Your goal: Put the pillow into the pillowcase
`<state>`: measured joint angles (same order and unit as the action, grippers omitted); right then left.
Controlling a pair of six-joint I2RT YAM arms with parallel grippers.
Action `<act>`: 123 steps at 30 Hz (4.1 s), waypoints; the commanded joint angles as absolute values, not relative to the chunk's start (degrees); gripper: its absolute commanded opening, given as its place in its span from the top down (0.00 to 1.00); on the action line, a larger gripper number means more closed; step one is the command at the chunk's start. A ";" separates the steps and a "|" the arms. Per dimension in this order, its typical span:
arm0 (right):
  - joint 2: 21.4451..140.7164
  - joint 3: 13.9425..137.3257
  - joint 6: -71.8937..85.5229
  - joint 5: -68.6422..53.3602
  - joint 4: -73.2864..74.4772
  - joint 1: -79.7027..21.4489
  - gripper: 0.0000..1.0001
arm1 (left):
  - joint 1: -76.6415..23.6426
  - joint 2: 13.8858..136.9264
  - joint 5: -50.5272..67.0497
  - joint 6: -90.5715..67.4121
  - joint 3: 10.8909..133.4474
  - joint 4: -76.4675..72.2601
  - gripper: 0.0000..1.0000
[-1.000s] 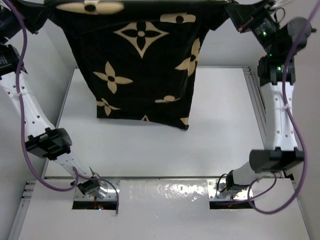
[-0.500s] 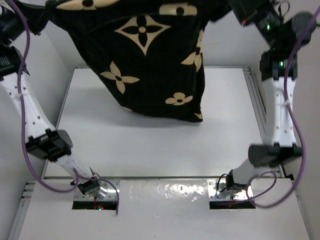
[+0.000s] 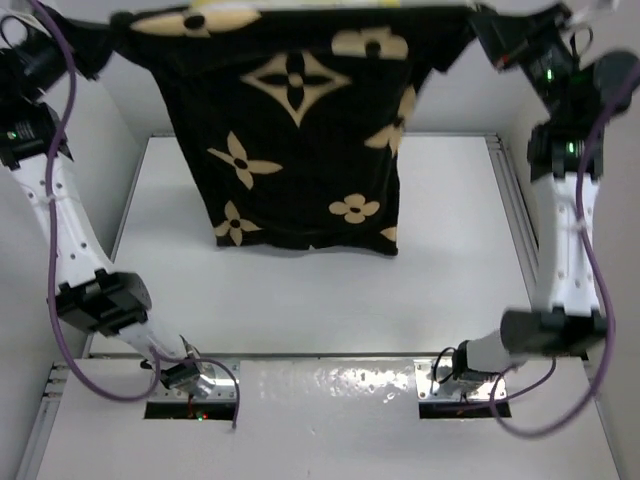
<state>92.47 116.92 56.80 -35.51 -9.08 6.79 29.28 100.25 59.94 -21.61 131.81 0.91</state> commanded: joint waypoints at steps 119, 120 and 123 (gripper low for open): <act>88.42 88.33 19.16 -15.65 20.47 -23.47 0.14 | -4.84 92.20 19.70 24.70 127.73 49.48 1.00; 88.85 88.68 18.90 -15.47 21.26 -23.64 0.14 | -3.96 91.94 19.69 24.61 125.88 49.13 1.00; 89.91 88.86 18.28 -14.25 25.57 -24.34 0.11 | -0.01 90.79 19.87 24.08 117.71 47.11 1.00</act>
<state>90.04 88.55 19.59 -16.16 24.53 -23.75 -2.94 93.30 21.34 23.97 122.21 51.92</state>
